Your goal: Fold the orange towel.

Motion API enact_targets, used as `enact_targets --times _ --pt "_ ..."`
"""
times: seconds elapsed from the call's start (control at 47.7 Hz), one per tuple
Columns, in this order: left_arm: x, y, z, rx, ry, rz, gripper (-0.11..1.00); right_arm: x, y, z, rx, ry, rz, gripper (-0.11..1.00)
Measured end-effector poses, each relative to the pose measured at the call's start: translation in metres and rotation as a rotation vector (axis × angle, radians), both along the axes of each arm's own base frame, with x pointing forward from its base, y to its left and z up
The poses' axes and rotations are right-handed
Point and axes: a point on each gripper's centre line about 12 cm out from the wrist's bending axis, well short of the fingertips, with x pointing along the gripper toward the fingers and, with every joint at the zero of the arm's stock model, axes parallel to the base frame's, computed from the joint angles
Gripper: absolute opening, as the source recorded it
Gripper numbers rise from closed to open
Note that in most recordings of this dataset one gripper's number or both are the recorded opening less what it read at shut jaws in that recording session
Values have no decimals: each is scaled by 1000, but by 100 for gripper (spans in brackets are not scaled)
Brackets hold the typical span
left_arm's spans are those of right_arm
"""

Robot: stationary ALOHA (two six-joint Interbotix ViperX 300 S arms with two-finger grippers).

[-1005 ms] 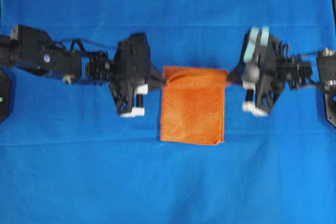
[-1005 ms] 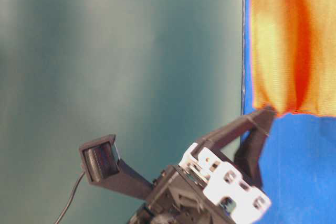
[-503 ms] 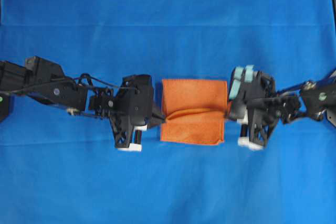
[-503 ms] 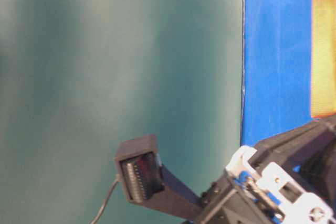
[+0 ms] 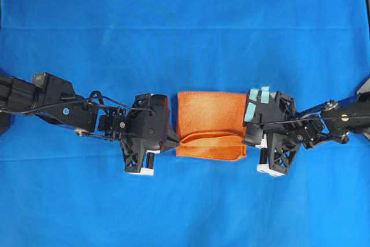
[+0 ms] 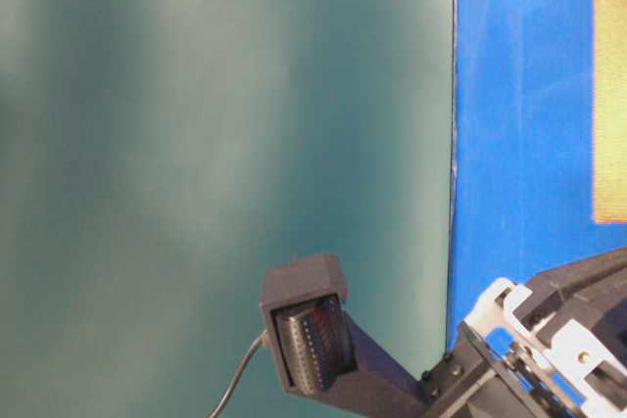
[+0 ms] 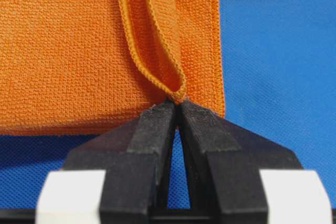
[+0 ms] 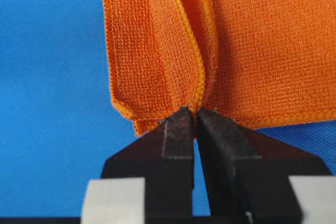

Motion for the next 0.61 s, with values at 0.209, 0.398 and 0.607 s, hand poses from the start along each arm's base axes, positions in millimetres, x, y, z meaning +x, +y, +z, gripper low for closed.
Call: enact_targets --times 0.209,0.398,0.607 --pt "-1 1 -2 -5 5 7 31 7 5 2 1 -12 14 49" --pt "-4 1 3 -15 7 14 83 11 13 8 5 -26 31 57" --pt "-10 2 33 -11 -20 5 70 9 18 36 -16 -66 47 54"
